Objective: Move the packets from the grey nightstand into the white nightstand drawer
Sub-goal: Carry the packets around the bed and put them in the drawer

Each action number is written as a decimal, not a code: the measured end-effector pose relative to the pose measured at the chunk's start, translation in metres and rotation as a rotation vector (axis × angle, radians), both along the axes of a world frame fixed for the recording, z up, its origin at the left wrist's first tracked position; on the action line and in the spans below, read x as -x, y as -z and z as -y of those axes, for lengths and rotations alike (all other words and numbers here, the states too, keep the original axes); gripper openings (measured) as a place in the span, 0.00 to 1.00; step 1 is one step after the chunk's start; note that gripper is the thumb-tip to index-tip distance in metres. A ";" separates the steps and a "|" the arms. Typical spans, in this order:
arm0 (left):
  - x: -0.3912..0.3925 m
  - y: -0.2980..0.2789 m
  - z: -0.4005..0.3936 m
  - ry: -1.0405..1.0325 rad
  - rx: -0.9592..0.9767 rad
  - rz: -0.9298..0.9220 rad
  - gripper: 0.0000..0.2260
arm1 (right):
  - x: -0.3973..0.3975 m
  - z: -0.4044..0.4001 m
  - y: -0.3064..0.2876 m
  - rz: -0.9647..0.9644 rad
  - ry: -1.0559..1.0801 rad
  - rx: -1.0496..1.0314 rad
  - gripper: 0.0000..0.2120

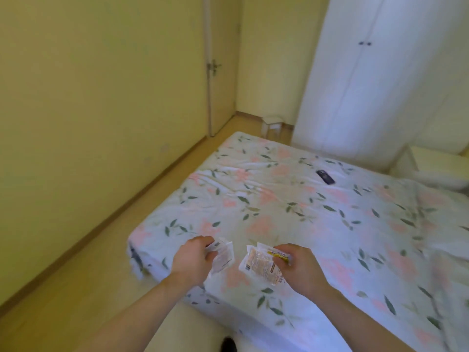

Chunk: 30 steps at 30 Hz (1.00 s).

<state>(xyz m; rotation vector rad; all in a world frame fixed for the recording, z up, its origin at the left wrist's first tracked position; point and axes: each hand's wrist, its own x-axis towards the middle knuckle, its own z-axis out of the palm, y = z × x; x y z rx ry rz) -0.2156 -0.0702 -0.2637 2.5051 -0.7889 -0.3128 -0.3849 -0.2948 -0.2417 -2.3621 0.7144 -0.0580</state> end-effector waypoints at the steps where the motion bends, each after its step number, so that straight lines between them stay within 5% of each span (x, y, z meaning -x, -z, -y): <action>1: -0.016 -0.001 -0.012 -0.036 0.002 0.001 0.06 | -0.025 -0.005 -0.001 -0.001 -0.037 -0.001 0.09; 21: -0.323 -0.019 -0.264 -0.828 -0.062 -0.065 0.04 | -0.526 -0.192 0.010 -0.010 -0.720 -0.099 0.07; 30: -0.473 0.000 -0.357 -0.876 0.001 -0.104 0.06 | -0.696 -0.282 0.029 -0.054 -0.770 -0.059 0.09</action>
